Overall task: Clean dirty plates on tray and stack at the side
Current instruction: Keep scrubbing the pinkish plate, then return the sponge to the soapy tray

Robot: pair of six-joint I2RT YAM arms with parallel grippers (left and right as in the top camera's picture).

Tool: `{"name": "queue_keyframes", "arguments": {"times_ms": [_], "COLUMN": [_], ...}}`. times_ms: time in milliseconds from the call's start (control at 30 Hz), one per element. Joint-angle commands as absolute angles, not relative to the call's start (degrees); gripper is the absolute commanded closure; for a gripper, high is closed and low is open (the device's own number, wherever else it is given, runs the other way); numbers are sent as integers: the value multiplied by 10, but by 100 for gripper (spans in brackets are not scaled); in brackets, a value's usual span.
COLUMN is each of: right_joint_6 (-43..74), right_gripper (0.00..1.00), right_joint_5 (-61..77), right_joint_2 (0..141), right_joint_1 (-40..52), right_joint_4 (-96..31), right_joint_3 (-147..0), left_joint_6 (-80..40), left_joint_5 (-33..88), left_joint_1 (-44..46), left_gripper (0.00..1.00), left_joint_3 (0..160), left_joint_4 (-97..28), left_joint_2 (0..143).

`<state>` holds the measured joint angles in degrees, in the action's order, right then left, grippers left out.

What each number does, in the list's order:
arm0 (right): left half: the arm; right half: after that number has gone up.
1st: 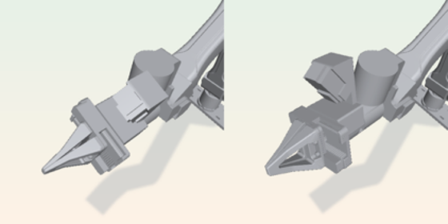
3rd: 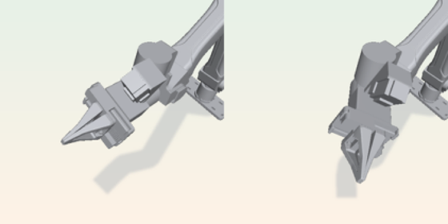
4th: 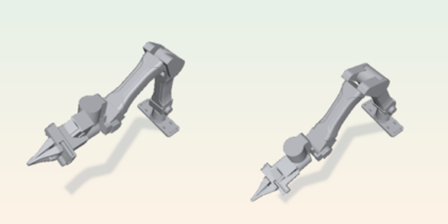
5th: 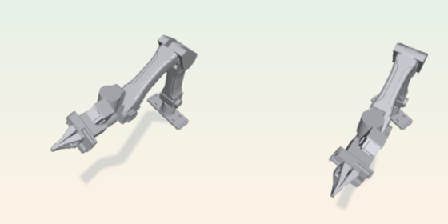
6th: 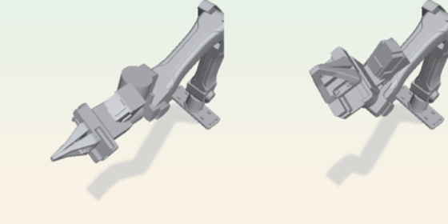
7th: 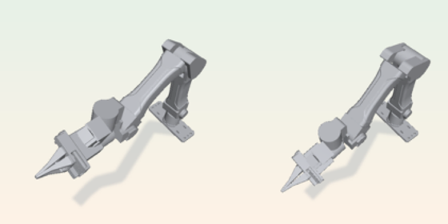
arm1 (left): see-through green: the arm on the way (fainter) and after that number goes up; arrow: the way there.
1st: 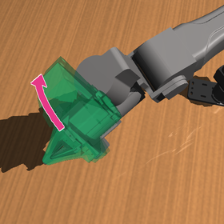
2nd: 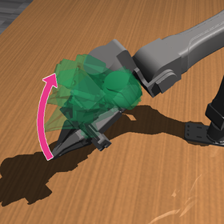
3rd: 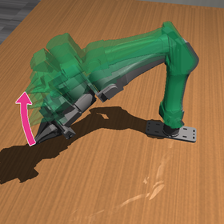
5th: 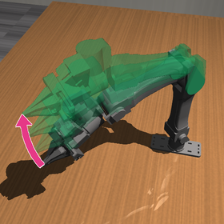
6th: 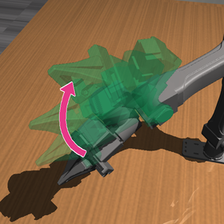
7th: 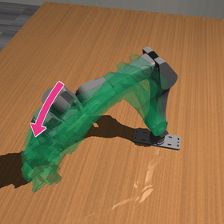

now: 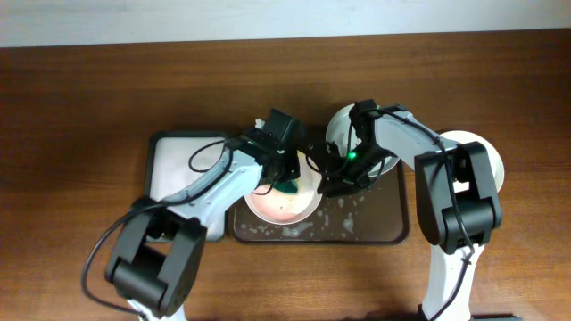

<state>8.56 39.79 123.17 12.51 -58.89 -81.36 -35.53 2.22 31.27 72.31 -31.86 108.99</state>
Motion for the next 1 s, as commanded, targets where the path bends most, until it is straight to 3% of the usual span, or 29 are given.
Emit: {"name": "queue_keyframes", "arguments": {"times_ms": [0,167,400,700,967], "right_joint_6": [80,156,155,155,155], "right_gripper": [71,71,71,72,76], "right_joint_5": [391,273,271,271,271], "right_joint_2": [1230,1230,1230,1230,1230], "right_joint_1": [128,128,128,128,128], "right_joint_4": [-586,-584,-585,-583,-585], "right_joint_3": [-810,-809,-809,-809,-809], "left_joint_6": [-344,-353,-324,-353,-353], "left_joint_5": [38,16,20,96,-161], "left_joint_1": [314,313,252,341,355], "left_gripper": [100,100,100,100,100], "left_joint_3": [721,721,723,720,716], "left_joint_4": [-302,-293,-363,-361,-383], "left_joint_2": [1125,1134,1061,1082,1100]}}
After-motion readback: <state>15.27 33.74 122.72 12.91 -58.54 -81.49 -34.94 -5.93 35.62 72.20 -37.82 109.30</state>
